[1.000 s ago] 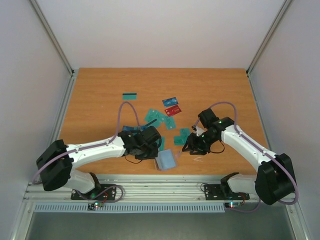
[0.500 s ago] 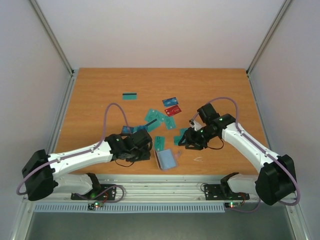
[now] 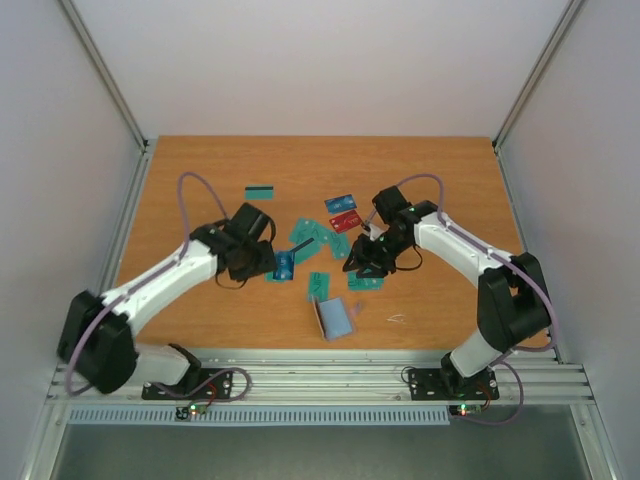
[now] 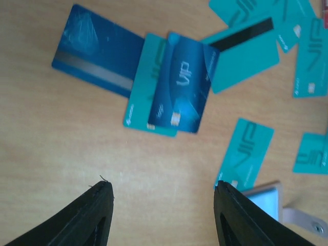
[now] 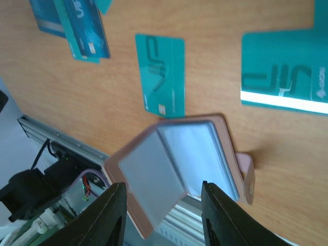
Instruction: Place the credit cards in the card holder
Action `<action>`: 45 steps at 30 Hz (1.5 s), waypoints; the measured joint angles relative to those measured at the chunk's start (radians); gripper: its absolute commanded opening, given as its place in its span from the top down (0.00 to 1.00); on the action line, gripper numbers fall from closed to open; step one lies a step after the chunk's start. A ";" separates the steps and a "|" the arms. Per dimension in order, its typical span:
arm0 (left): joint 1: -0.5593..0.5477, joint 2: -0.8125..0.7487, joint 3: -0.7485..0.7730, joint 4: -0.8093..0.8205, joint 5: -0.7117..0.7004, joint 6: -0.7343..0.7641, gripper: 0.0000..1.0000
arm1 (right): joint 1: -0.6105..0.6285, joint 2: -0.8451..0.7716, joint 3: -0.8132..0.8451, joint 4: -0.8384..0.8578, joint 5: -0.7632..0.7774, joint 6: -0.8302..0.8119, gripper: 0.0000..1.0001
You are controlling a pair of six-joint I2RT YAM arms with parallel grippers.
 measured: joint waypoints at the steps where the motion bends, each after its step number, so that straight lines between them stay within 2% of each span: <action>1: 0.024 0.040 0.024 0.002 0.014 0.026 0.45 | 0.001 0.020 0.021 0.000 0.003 0.000 0.59; 6: 0.112 0.319 0.230 -0.016 0.087 0.187 0.47 | 0.010 0.110 0.113 -0.010 0.027 0.003 0.59; 14: 0.143 0.671 0.570 -0.086 0.094 0.363 0.55 | 0.013 0.151 0.193 -0.089 0.101 0.004 0.61; 19: 0.151 0.807 0.668 -0.111 0.099 0.412 0.58 | 0.013 0.151 0.197 -0.145 0.139 0.010 0.62; 22: 0.159 0.837 0.681 -0.118 0.107 0.419 0.59 | 0.013 0.146 0.197 -0.172 0.161 0.014 0.62; 30: 0.162 0.836 0.630 -0.090 0.129 0.434 0.60 | 0.013 0.080 0.150 -0.203 0.205 0.035 0.62; 39: 0.116 0.660 0.362 -0.036 0.121 0.388 0.59 | 0.014 -0.016 0.081 -0.201 0.195 0.027 0.63; 45: 0.020 0.546 0.204 -0.009 0.117 0.294 0.59 | 0.014 -0.105 -0.017 -0.191 0.151 -0.003 0.62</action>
